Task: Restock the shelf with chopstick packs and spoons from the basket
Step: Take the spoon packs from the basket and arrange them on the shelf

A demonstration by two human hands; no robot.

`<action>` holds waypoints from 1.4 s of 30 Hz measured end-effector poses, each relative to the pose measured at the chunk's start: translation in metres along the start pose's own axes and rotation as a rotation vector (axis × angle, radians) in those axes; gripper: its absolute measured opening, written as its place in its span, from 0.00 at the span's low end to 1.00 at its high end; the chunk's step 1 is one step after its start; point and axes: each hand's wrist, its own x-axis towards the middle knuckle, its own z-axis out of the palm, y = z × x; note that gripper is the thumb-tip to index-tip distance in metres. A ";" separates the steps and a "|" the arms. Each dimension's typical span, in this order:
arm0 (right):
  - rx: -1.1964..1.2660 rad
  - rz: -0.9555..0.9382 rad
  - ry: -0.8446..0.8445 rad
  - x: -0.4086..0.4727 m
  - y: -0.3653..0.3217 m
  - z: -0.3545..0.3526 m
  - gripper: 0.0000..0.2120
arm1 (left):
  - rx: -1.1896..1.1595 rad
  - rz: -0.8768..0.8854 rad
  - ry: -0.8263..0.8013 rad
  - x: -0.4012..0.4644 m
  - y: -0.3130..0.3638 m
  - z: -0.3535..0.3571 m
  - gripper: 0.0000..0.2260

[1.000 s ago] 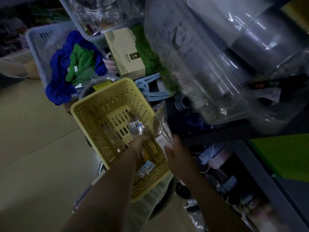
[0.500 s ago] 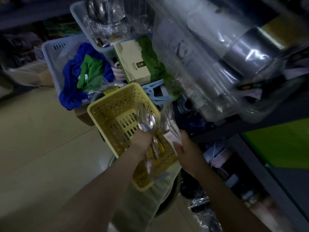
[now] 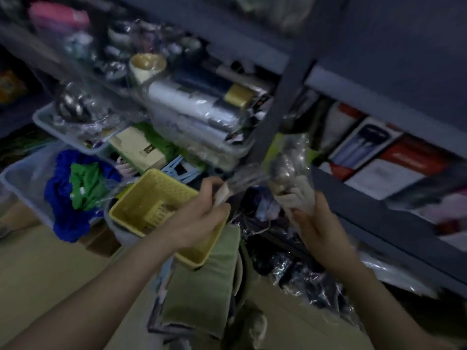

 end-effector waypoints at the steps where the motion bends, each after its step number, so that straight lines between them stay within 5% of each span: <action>1: 0.019 0.025 0.069 -0.009 -0.003 -0.016 0.03 | 0.038 0.047 -0.030 0.001 0.018 0.005 0.13; 8: -0.249 0.038 0.472 -0.036 -0.022 -0.147 0.12 | 0.154 0.463 -0.004 0.032 0.132 0.056 0.12; 13: -0.597 0.040 0.578 -0.006 -0.013 -0.243 0.15 | 0.120 0.629 0.246 0.064 0.211 0.089 0.15; 16: -0.829 0.207 0.557 0.038 0.013 -0.284 0.17 | 0.156 0.679 0.306 0.087 0.256 0.100 0.14; 20: -0.879 0.349 0.433 0.096 0.055 -0.317 0.24 | -0.080 0.459 0.182 0.125 0.308 0.117 0.03; 24: -0.603 0.486 0.296 0.134 0.079 -0.333 0.23 | -0.454 0.108 0.073 0.169 0.345 0.128 0.06; 26: -0.356 0.425 0.254 0.143 0.082 -0.341 0.26 | -0.495 0.016 0.057 0.191 0.356 0.132 0.03; 29: -0.122 0.239 0.320 0.135 0.080 -0.350 0.11 | -0.497 -0.012 0.051 0.217 0.370 0.145 0.04; 38: -0.175 -0.073 0.436 0.089 0.051 -0.353 0.11 | -0.396 0.145 -0.006 0.242 0.362 0.175 0.11; 42: -0.275 -0.246 0.365 0.088 0.025 -0.318 0.09 | -0.011 0.391 0.244 0.211 0.322 0.141 0.13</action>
